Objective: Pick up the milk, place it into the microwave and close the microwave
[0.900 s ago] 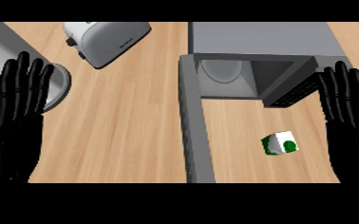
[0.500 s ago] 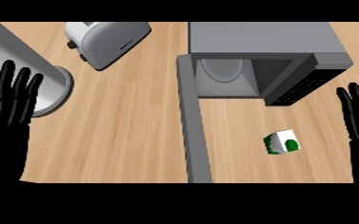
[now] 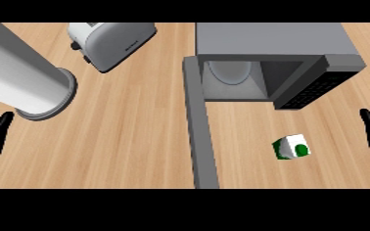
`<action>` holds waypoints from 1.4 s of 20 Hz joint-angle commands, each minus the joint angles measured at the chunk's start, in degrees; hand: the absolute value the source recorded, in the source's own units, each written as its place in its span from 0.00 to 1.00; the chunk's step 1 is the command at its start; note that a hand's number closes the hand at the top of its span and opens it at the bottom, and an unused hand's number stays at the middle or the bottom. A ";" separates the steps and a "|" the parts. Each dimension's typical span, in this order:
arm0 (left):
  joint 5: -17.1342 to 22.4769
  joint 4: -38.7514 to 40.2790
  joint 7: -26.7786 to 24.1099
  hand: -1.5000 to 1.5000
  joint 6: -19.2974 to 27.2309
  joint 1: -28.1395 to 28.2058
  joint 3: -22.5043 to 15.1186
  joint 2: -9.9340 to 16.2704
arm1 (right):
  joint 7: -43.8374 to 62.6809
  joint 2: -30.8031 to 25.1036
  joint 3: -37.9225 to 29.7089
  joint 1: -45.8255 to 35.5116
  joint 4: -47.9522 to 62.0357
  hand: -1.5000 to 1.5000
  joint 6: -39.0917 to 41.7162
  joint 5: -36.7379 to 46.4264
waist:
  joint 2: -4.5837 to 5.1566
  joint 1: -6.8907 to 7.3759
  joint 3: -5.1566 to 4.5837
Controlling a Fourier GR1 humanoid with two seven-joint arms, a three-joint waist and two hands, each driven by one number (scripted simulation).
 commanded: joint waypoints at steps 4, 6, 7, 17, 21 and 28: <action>5.91 -6.65 1.26 0.00 -4.32 8.65 3.78 -0.64 | -3.33 -0.09 -2.83 6.10 2.27 0.00 2.25 0.76 | -0.02 -0.02 0.05; 5.94 -6.24 -2.01 0.00 -7.90 12.47 4.97 -1.82 | -3.63 0.97 -2.33 4.71 3.33 0.00 0.77 3.39 | -0.02 0.24 0.03; 10.32 -10.07 1.54 0.00 -6.48 12.52 6.76 -0.68 | -6.11 2.05 -0.75 6.18 4.67 0.00 0.72 4.98 | -0.09 0.43 0.05; 11.42 -8.28 -2.19 0.00 -11.34 15.44 10.39 -2.16 | -11.71 3.70 -6.01 0.51 22.09 0.00 -5.13 8.74 | 0.00 0.73 0.06; 16.19 -10.16 -1.14 0.00 -13.56 19.27 13.06 -1.62 | -18.60 5.18 -5.42 -0.59 32.62 0.00 -6.41 10.83 | -0.04 1.55 0.11; 18.50 -9.74 -3.30 0.00 -16.09 21.22 15.11 -1.85 | -29.42 0.38 -12.53 -1.23 49.79 0.00 -2.92 8.22 | -0.06 1.56 0.19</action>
